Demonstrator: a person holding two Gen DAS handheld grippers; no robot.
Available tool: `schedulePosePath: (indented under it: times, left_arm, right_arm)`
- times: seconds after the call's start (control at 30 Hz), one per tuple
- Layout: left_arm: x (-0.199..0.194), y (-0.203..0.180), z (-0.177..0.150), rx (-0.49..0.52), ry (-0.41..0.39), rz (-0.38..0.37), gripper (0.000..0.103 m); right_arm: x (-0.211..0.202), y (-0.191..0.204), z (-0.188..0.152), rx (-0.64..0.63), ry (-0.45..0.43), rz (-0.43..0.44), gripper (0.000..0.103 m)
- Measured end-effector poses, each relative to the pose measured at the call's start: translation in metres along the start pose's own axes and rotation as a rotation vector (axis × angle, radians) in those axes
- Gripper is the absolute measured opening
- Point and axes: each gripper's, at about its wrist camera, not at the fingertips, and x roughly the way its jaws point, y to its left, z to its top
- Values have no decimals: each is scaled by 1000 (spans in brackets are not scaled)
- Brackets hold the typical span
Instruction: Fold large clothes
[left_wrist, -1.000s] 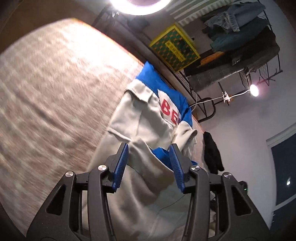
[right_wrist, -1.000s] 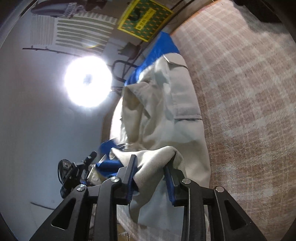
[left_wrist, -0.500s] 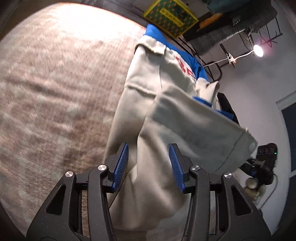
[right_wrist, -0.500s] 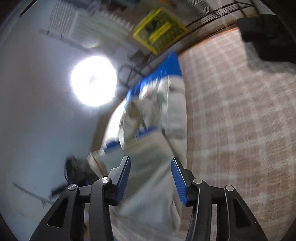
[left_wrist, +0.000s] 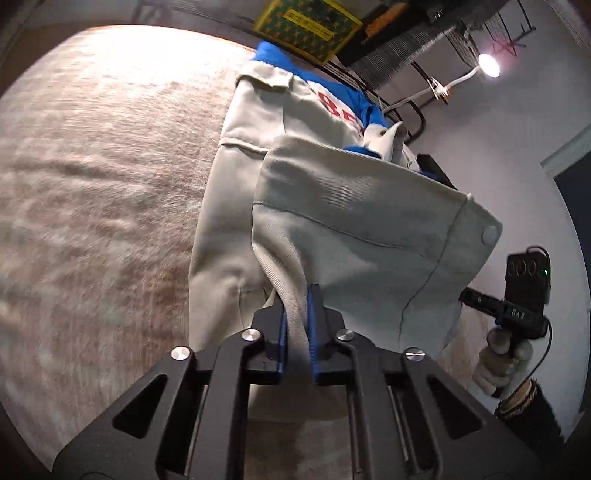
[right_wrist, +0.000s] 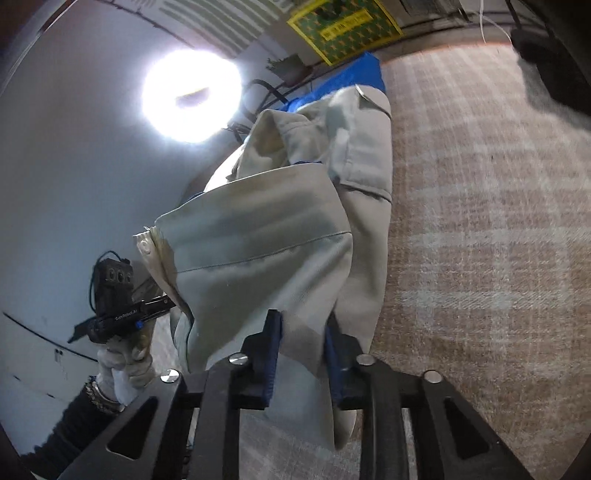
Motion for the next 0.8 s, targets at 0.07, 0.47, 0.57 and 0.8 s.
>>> schedulePosePath:
  times: [0.07,0.47,0.57,0.8]
  left_arm:
    - [-16,-5,-4,-32,-22,30,5]
    - [-15,4,7,-20,-71,154,12]
    - [-30,1,5,31,-95,170,13]
    - [-42,-8,8,89,-160,246,16]
  right_arm:
    - [-8,15,-2,-41,-14,-22,10]
    - [6,28,4,-65,13,-260,7]
    - [-13,40,2,-112,-45,-345,27]
    - [-13,77,7,-258,-149,-300,32]
